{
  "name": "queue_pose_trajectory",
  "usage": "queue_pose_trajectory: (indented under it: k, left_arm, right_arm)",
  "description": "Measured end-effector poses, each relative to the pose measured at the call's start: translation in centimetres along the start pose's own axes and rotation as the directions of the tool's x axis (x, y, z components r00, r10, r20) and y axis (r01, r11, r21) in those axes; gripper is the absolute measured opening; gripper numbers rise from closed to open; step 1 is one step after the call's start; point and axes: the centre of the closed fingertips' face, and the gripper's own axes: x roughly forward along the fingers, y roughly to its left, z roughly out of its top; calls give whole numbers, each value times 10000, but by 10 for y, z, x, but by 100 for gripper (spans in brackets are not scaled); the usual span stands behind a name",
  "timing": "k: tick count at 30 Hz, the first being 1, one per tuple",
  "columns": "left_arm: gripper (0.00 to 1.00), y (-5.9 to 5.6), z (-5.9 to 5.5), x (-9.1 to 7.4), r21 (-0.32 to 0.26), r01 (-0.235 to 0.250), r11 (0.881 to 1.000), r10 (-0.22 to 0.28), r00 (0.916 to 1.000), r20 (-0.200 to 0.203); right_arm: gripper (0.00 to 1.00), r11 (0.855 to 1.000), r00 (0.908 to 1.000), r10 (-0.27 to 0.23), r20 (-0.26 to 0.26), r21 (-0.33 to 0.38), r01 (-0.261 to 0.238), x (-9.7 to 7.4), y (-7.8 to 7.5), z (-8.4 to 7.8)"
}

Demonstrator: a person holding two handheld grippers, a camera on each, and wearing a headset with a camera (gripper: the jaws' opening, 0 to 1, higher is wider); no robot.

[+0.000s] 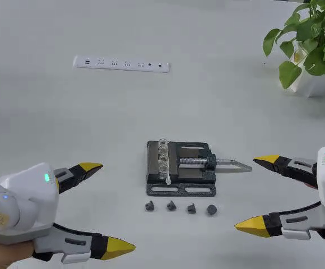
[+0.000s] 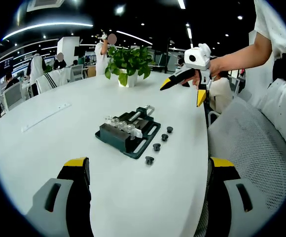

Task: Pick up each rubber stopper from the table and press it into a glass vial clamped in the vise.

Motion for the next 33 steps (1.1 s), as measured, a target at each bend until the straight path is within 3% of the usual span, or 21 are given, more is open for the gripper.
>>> queue_pose_trajectory:
  k: [20, 29, 33]
  left_arm:
    - [99, 0, 1, 4, -58, 30, 10000, -29, 9999, 135]
    - [99, 2, 1, 4, -99, -30, 9999, 32, 9998, 213]
    - [99, 1, 2, 4, -103, -16, 9999, 18, 9997, 249]
  right_arm:
    - [75, 9957, 9947, 663, -791, -597, -711, 12, 6, 7]
    - [64, 9876, 9804, 1151, -1598, -877, -1303, 22, 11, 5]
    - [58, 9821, 9698, 1338, -2042, -1037, -1573, 27, 13, 3]
